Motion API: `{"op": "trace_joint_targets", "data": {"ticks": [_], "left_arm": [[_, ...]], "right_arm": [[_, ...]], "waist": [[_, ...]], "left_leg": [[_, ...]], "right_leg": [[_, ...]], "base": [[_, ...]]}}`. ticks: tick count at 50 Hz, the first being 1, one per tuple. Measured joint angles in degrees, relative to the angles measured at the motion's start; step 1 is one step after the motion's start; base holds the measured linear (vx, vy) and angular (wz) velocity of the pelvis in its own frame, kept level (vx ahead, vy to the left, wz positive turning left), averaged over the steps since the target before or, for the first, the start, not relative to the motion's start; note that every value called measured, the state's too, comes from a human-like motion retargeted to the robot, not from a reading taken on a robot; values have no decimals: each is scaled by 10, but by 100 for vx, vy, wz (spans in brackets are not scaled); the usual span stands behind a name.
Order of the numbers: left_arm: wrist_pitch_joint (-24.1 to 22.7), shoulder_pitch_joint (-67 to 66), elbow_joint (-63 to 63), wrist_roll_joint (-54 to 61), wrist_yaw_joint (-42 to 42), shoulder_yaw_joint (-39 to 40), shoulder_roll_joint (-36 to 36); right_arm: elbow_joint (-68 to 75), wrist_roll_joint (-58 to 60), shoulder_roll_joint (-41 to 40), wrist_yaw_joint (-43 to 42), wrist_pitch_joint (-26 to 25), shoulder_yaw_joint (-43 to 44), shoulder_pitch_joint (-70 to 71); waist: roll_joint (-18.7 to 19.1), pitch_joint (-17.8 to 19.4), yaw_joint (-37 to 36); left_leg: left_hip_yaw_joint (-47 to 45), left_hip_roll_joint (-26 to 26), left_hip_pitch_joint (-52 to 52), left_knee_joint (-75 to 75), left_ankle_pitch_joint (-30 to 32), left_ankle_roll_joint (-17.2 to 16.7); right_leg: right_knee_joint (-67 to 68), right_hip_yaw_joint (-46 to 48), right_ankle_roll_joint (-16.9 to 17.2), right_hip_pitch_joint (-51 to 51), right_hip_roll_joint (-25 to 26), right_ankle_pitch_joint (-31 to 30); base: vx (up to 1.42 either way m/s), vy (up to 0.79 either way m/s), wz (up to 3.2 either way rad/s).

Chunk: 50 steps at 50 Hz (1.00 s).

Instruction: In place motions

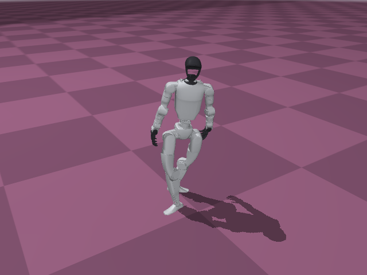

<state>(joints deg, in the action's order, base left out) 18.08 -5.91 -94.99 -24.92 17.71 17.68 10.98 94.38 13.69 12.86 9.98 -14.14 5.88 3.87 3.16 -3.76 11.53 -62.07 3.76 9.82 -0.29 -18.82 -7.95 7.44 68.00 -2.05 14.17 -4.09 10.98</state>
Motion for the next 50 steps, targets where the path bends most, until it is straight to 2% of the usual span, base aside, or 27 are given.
{"op": "trace_joint_targets", "data": {"ticks": [2,5,8,10,13,15,17,20,23,27,30,33,35,37,43,50], "left_arm": [[0,5,15,-5,9,-7,-7],[-7,12,37,1,27,-16,-15],[-16,31,44,35,45,-4,-26],[-22,46,49,62,49,14,-40],[-42,62,73,97,71,22,-57],[-52,71,95,107,90,12,-64],[-61,76,110,105,95,2,-69],[-72,89,119,103,83,-10,-77],[-77,97,117,103,80,-19,-76],[-69,96,102,80,80,-26,-73],[-59,95,89,66,74,-34,-73],[-52,91,81,49,76,-41,-74],[-51,80,79,36,79,-44,-78],[-50,78,76,20,88,-41,-78],[-46,77,70,-7,92,-32,-77],[-42,73,77,-9,101,-21,-71]], "right_arm": [[5,-11,-4,3,0,2,-2],[9,-20,-16,10,-1,0,-10],[10,-16,-32,18,-1,5,-22],[11,-15,-40,18,4,7,-34],[17,-20,-47,15,5,6,-45],[22,-14,-49,18,0,14,-48],[23,-8,-48,28,-7,14,-49],[11,1,-49,33,-16,5,-37],[-19,16,-53,32,-12,-10,-17],[-74,34,-61,45,0,-33,-7],[-113,45,-65,51,10,-42,-7],[-129,47,-66,55,15,-45,-11],[-126,44,-63,56,14,-45,-16],[-112,45,-59,60,7,-39,-13],[-70,-12,-52,47,-3,-14,-27],[-36,-44,-45,43,-1,20,-56]], "waist": [[-2,-8,2],[-13,-13,14],[-23,-23,27],[-35,-35,27],[-80,-40,21],[-103,-34,8],[-98,-26,-20],[-89,-18,-44],[-84,-5,-38],[-70,-6,-24],[-46,-3,-26],[-15,11,-36],[-6,13,-31],[5,6,-2],[4,7,6],[1,-3,0]], "left_leg": [[-39,-4,20,8,12,-9],[-39,-8,44,36,49,-2],[-47,-21,69,61,101,25],[-47,-27,78,95,148,59],[0,-24,82,210,216,151],[62,7,61,330,251,215],[142,46,21,432,273,227],[254,33,-62,493,252,202],[291,32,-106,495,194,209],[327,14,-150,401,121,198],[388,-7,-171,273,113,155],[368,11,-150,127,130,96],[359,4,-137,80,174,116],[361,14,-127,93,151,96],[314,5,-88,69,143,99],[307,-2,-84,72,125,101]], "right_leg": [[-4,-61,-24,17,13,-2],[-17,-151,-63,23,29,-9],[-10,-203,-50,14,20,-15],[-3,-233,-43,8,0,-23],[3,-283,-33,-17,-50,-36],[19,-311,-18,-34,-83,-33],[28,-342,-18,-49,-72,-28],[24,-390,-24,-48,-64,-41],[17,-440,-22,-50,-60,-54],[-2,-503,-14,-44,-46,-73],[-23,-542,-14,-45,-12,-88],[-41,-577,-20,-62,38,-95],[-51,-595,-17,-79,53,-97],[-53,-596,-13,-77,55,-97],[-41,-639,-16,-78,59,-96],[-36,-648,-8,-76,53,-90]], "base": [[25,-29,-228],[31,-21,-174],[35,-22,-141],[39,-14,-148],[46,-16,-140],[49,-9,-150],[47,-10,-196],[18,7,-189],[14,4,-166],[16,7,-147],[12,6,-151],[29,9,-153],[30,9,-88],[23,13,-39],[15,14,-56],[10,9,-10]]}}
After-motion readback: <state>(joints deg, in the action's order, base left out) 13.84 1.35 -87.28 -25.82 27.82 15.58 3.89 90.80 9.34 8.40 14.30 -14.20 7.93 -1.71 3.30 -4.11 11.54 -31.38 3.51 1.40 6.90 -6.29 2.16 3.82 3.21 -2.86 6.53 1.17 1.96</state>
